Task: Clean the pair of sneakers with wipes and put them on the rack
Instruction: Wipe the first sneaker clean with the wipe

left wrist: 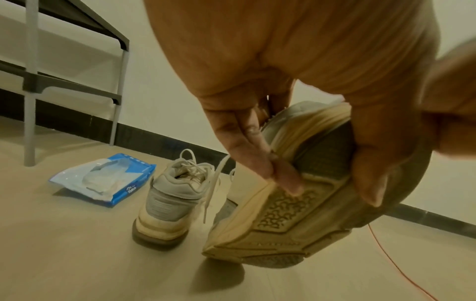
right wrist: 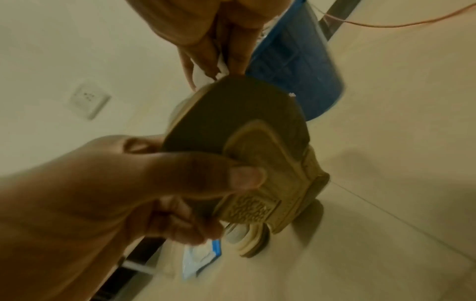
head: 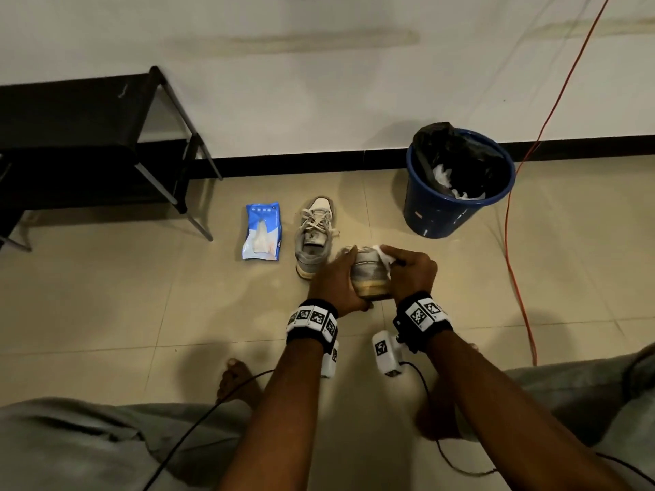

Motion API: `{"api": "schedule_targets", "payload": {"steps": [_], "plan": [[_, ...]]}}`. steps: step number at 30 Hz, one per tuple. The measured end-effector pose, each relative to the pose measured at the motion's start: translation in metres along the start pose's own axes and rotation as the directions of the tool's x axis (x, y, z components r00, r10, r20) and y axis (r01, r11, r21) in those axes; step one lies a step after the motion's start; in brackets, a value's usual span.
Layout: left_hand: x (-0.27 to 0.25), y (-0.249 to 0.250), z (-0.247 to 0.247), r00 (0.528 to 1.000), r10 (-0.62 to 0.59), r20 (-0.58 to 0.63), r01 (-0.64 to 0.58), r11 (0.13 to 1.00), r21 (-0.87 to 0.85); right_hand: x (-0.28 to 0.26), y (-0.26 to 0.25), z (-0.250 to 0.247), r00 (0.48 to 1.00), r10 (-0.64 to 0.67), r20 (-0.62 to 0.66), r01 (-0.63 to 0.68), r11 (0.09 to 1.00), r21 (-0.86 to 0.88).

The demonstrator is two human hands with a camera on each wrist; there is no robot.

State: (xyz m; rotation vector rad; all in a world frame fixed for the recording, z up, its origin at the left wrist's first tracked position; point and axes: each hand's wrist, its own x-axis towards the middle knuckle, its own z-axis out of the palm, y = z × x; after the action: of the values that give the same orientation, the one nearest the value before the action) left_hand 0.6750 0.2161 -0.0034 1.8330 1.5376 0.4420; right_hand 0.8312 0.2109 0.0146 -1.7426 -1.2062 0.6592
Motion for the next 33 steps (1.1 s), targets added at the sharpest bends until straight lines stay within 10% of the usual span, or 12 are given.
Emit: {"api": "schedule_targets", "payload": {"steps": [8,14,27,33], "plan": [[-0.004,0.0,-0.001,1.0,0.013,0.011,-0.014,0.997,0.077,0.019,0.006,-0.005,0.999,0.005,0.041,-0.002,0.999,-0.055],[-0.007,0.0,-0.011,0.995,0.08,-0.055,-0.079,0.996,0.029,-0.005,-0.007,-0.002,0.921,-0.266,0.284,0.294,0.954,-0.058],[-0.008,0.002,-0.024,0.997,-0.063,0.052,0.049,0.97,0.24,0.014,0.0,0.004,0.998,-0.042,0.044,0.045,0.996,-0.073],[-0.013,-0.006,-0.031,0.989,-0.133,0.066,0.115,0.969,0.22,-0.038,-0.016,0.017,0.922,-0.303,0.242,0.342,0.93,-0.137]]}}
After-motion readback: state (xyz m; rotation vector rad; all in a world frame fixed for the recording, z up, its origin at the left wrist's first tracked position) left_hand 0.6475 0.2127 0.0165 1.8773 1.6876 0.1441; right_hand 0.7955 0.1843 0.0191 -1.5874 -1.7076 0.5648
